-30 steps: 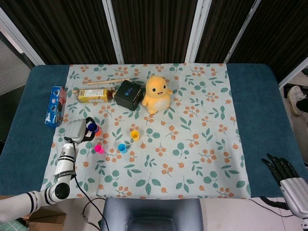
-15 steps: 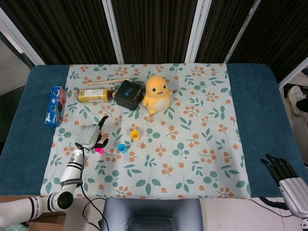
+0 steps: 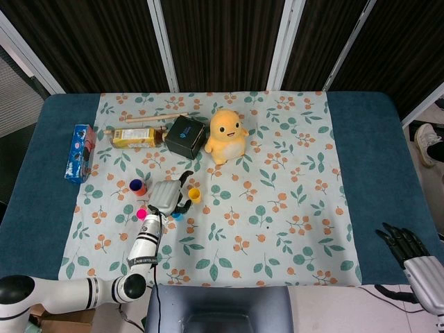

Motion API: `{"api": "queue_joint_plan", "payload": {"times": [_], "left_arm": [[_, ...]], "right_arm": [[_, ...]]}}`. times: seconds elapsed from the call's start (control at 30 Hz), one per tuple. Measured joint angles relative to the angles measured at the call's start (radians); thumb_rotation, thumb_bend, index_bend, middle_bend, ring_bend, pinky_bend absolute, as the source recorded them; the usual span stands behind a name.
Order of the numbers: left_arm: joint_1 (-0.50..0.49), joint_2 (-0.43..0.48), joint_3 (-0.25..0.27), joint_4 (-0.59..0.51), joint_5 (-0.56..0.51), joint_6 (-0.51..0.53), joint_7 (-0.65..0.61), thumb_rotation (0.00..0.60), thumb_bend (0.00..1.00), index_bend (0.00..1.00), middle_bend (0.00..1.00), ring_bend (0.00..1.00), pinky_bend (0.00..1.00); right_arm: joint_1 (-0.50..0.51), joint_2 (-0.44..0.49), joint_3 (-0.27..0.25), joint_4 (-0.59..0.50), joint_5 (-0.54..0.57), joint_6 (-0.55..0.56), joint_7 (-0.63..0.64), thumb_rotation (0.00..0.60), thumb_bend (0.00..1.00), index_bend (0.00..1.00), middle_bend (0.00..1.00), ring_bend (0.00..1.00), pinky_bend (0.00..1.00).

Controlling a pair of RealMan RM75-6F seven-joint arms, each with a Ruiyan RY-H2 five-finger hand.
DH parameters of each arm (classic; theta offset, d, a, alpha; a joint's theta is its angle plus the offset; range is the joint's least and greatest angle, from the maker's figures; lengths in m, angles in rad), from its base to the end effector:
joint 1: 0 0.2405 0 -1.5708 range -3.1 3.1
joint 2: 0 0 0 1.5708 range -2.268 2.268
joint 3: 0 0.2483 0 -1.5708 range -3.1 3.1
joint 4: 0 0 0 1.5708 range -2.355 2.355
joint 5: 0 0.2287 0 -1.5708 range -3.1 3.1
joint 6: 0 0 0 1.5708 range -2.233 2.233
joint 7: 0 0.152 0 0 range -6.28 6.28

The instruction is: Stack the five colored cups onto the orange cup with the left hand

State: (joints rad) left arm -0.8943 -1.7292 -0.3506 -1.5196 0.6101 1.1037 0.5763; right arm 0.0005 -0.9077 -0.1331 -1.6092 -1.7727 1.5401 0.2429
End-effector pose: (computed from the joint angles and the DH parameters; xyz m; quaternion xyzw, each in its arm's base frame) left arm -0.0723 0.3664 -0.0622 -0.6433 -0.5001 -0.3748 0.4423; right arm -0.3183 -0.1169 0.1723 0.6640 -0.4258 0.3659 0.4939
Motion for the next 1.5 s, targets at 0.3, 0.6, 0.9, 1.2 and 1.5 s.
{"api": "queue_joint_plan", "payload": {"times": [0.3,0.6,0.9,1.2,1.5], "left_arm": [[-0.042,-0.02,-0.019,0.018,-0.091,-0.019,0.043,0.6,0.36,0.22,1.0,1.0,1.0],[-0.06,-0.046,-0.004,0.038,-0.107,-0.007,0.061,0.6,0.36,0.22,1.0,1.0,1.0],[-0.069,-0.07,0.009,0.076,-0.115,-0.008,0.071,0.6,0.36,0.26,1.0,1.0,1.0],[-0.068,-0.084,0.009,0.128,-0.126,-0.027,0.061,0.6,0.36,0.36,1.0,1.0,1.0],[-0.06,-0.09,0.006,0.147,-0.106,-0.041,0.028,0.6,0.36,0.43,1.0,1.0,1.0]], "right_arm": [[-0.001,0.007,0.001,0.008,0.001,0.01,0.022,0.6,0.12,0.0,0.0,0.0,0.0],[-0.002,0.009,-0.001,0.009,-0.003,0.015,0.027,0.6,0.12,0.0,0.0,0.0,0.0],[-0.003,0.012,-0.002,0.013,-0.005,0.02,0.04,0.6,0.12,0.0,0.0,0.0,0.0],[-0.005,0.015,-0.003,0.017,-0.007,0.027,0.05,0.6,0.12,0.0,0.0,0.0,0.0],[-0.006,0.013,-0.001,0.017,-0.004,0.028,0.047,0.6,0.12,0.0,0.0,0.0,0.0]]}}
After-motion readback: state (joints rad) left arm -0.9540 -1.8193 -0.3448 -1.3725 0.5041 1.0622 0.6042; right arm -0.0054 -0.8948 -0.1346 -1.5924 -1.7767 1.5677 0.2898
